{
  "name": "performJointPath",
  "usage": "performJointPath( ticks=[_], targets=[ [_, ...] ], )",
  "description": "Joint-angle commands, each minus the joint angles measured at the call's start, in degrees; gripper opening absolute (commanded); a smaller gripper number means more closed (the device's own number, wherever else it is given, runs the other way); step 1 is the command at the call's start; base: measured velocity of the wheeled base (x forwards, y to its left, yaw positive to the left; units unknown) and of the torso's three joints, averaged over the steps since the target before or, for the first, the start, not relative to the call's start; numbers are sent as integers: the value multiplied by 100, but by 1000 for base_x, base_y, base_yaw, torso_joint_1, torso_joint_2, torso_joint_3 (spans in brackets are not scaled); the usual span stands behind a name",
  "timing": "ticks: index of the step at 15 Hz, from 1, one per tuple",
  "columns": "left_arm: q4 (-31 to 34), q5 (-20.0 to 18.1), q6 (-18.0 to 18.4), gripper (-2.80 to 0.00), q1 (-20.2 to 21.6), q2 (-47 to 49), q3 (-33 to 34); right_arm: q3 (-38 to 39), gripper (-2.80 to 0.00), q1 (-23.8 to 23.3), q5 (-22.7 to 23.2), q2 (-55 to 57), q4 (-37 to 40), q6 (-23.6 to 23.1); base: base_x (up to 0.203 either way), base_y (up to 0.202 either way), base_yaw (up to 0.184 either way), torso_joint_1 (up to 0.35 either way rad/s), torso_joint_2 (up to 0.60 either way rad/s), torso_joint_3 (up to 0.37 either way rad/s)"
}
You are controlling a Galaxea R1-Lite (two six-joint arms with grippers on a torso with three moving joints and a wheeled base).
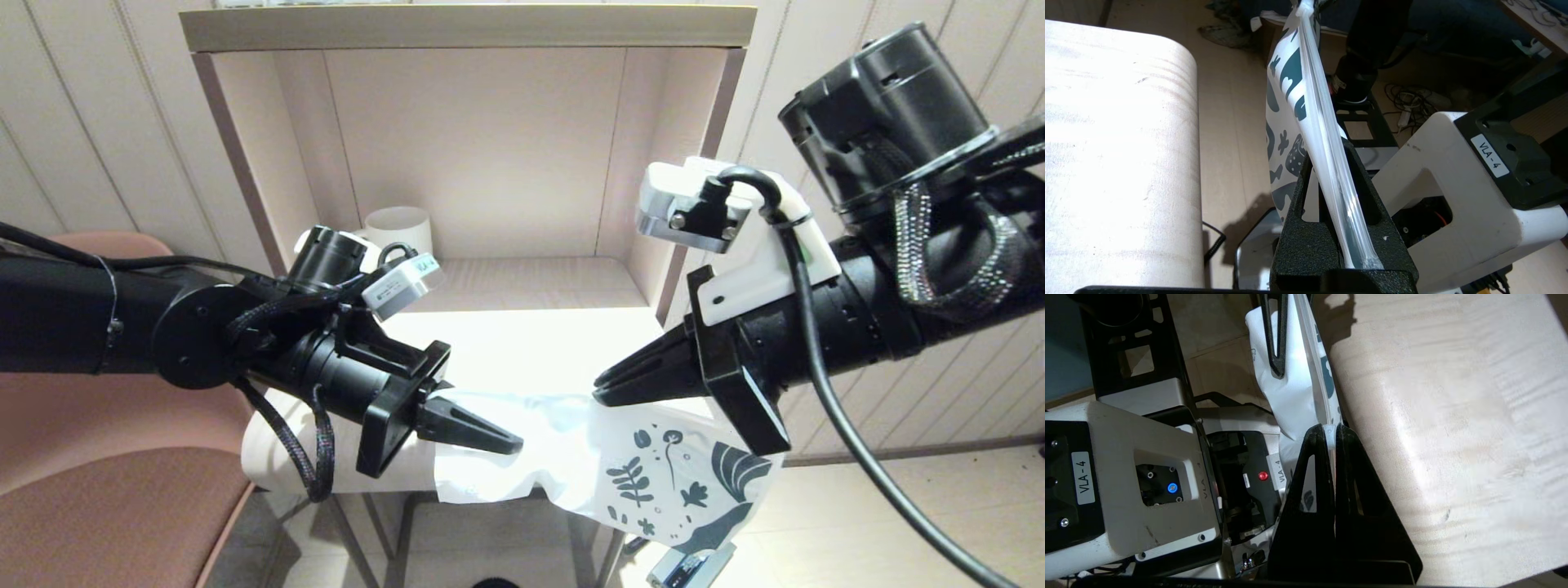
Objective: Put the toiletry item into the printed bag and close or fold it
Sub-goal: Close the strorage bag and place it on the desk
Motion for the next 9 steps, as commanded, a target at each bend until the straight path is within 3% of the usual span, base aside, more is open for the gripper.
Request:
performJointPath(
  ticks=[1, 9],
  targets=[
    [5, -41, 17, -280, -1, -20, 8, 137, -280, -104, 17, -190, 21, -20, 0, 0, 0, 0, 0, 0],
    [5, -41, 21, -280, -1, -63, 16, 964, -280, -468, 117, -751, -76, -23, 0, 0, 0, 0, 0, 0]
  ],
)
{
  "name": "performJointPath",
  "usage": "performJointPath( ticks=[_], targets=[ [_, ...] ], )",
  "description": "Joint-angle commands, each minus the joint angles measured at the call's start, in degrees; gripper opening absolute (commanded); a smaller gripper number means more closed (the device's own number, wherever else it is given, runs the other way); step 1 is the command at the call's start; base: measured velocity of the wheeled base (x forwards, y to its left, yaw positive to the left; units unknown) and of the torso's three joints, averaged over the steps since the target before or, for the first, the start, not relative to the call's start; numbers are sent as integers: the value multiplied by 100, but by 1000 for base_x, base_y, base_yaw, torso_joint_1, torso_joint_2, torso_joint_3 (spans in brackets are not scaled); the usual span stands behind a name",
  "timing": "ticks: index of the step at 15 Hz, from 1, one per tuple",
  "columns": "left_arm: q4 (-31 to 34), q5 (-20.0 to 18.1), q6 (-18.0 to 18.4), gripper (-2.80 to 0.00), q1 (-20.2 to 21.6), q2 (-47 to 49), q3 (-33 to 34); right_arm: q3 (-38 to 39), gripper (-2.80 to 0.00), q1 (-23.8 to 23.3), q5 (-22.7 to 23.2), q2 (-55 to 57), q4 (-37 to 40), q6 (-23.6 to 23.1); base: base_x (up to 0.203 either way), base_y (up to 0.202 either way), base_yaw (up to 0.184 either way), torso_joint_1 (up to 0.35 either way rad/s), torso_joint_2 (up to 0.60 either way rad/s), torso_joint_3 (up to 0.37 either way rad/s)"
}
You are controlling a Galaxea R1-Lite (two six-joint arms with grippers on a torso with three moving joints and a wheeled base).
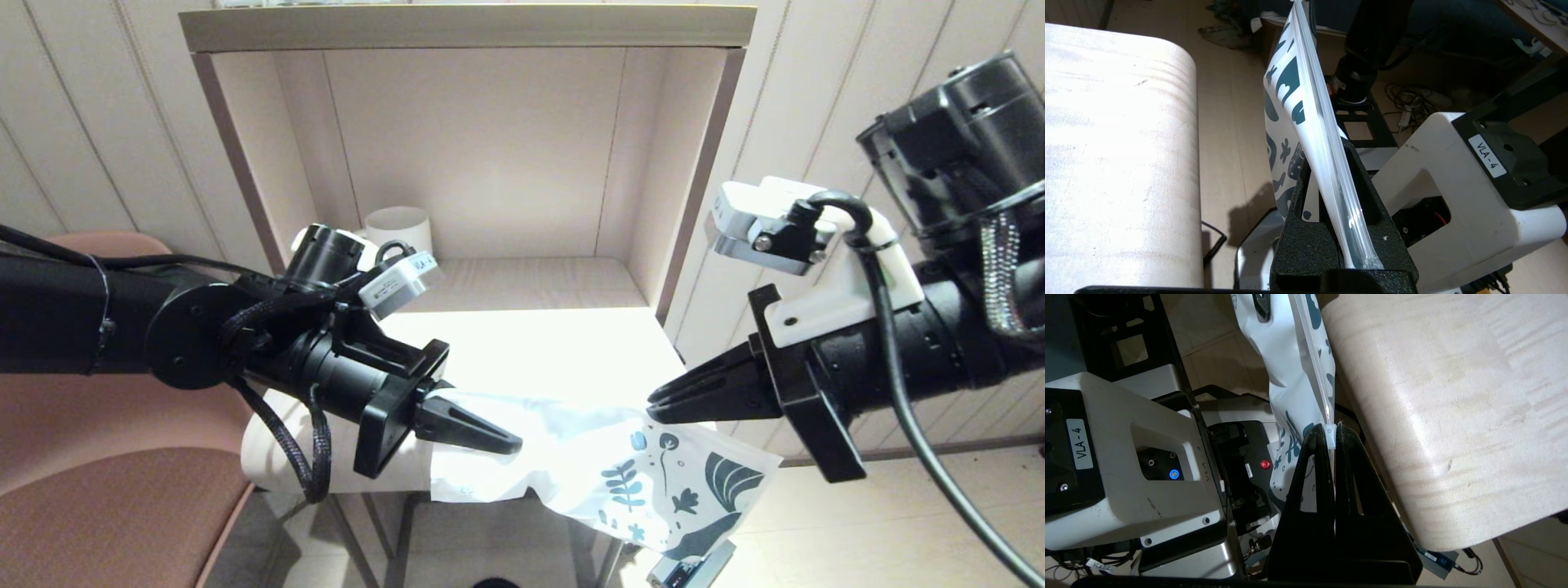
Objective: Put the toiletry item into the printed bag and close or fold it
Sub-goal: Close the strorage bag and place it on the desk
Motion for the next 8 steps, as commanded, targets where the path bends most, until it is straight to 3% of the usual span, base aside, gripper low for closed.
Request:
performJointPath(
  ticks=[1, 8],
  targets=[
    [5, -43, 23, -280, 1, -11, -1, 293, -280, -112, 48, -247, 23, -19, 0, 0, 0, 0, 0, 0],
    [5, -43, 15, -280, 1, -2, -1, 871, -280, -420, 83, -739, -113, -23, 0, 0, 0, 0, 0, 0]
  ],
)
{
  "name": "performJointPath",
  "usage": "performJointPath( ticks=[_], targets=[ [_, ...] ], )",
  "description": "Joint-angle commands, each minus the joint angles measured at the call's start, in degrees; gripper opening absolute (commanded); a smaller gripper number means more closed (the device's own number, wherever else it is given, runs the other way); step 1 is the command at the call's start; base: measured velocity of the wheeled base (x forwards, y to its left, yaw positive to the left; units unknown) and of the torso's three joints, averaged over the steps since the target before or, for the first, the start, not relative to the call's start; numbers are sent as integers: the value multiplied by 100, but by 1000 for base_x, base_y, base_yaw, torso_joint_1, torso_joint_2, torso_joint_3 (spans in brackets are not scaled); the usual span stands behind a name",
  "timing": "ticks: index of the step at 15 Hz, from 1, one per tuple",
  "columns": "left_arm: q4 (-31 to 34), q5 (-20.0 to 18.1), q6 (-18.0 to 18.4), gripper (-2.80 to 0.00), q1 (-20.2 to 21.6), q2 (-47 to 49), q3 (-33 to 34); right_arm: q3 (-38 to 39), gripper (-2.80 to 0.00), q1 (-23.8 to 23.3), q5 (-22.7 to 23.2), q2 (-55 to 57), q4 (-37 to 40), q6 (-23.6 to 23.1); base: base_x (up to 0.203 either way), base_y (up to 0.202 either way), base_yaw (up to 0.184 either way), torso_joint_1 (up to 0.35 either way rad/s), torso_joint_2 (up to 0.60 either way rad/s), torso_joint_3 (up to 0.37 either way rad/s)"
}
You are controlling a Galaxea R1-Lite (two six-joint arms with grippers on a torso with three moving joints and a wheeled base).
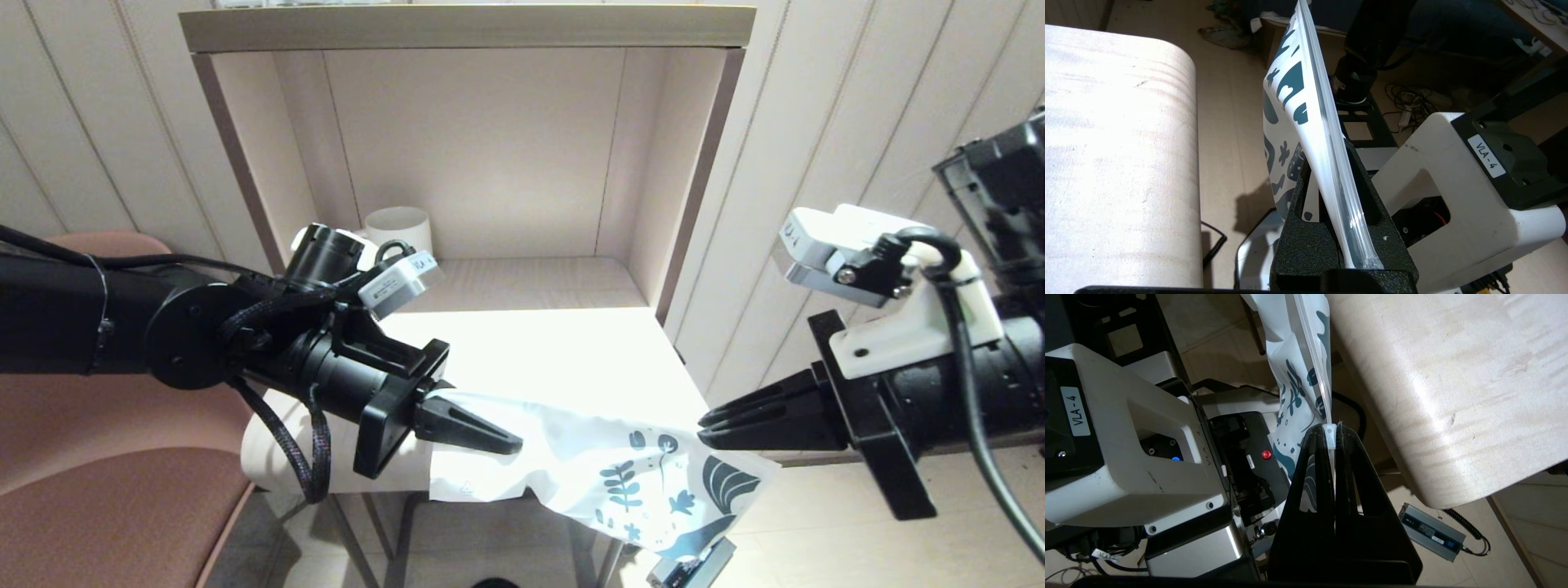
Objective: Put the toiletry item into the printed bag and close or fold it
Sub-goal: Close the strorage bag and place it on the desk
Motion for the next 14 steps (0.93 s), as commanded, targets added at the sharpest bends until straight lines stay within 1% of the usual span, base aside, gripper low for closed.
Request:
performJointPath(
  ticks=[1, 6, 14],
  targets=[
    [5, -41, 18, -280, -1, 3, -1, 229, -280, -116, 29, -254, 14, -16, 0, 0, 0, 0, 0, 0],
    [5, -32, 24, -280, -1, 3, -1, 593, -280, -391, 166, -515, -10, -25, 0, 0, 0, 0, 0, 0],
    [5, -32, 24, -280, -1, -6, -1, 852, -280, -527, 183, -749, -27, -33, 0, 0, 0, 0, 0, 0]
  ],
)
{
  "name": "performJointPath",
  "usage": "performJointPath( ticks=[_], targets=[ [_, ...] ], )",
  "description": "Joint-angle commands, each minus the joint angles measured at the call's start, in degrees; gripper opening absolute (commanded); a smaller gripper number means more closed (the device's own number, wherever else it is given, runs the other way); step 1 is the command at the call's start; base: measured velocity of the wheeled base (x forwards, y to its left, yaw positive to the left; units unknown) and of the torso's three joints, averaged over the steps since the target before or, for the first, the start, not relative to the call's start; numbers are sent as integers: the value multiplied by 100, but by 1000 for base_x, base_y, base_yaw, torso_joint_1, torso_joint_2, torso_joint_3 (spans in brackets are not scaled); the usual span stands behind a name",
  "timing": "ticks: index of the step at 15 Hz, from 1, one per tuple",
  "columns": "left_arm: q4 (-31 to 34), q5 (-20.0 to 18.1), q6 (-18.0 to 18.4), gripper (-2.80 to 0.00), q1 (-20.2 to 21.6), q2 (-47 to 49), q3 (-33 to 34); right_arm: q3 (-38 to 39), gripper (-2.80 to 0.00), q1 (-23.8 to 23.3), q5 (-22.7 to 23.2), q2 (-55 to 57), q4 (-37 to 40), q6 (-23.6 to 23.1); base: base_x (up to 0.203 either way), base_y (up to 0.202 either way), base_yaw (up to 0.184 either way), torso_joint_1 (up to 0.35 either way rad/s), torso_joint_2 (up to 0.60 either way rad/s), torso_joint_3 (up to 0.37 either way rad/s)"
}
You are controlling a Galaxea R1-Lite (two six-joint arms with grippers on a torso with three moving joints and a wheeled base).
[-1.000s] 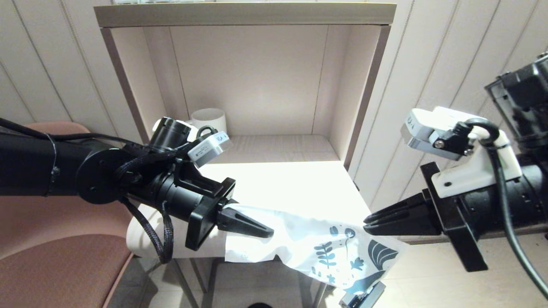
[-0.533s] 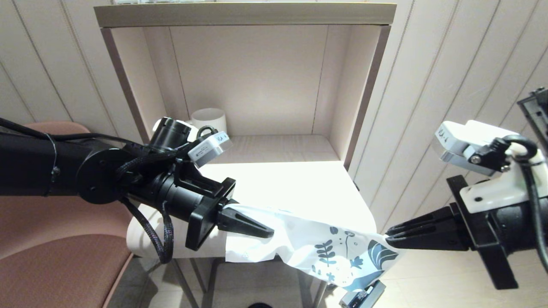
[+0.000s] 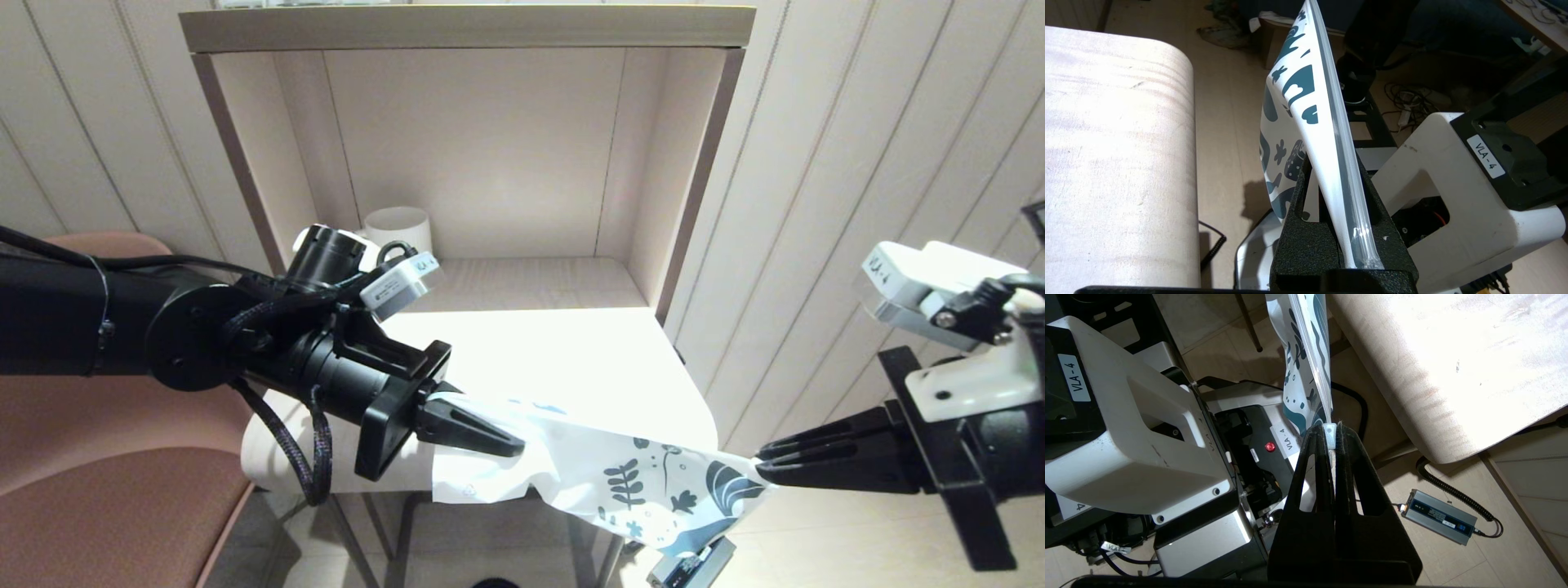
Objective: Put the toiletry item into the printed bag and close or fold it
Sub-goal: Close the strorage bag and place it on the desk
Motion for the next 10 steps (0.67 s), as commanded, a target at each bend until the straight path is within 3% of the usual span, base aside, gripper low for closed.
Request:
performJointPath(
  ticks=[1, 10],
  targets=[
    [7, -49, 18, -280, 3, -3, -6, 103, -280, -60, 11, -115, 33, -19, 0, 0, 0, 0, 0, 0],
    [7, -41, 18, -280, 3, 6, -6, 164, -280, -30, 14, -41, -100, -27, 0, 0, 0, 0, 0, 0]
  ],
)
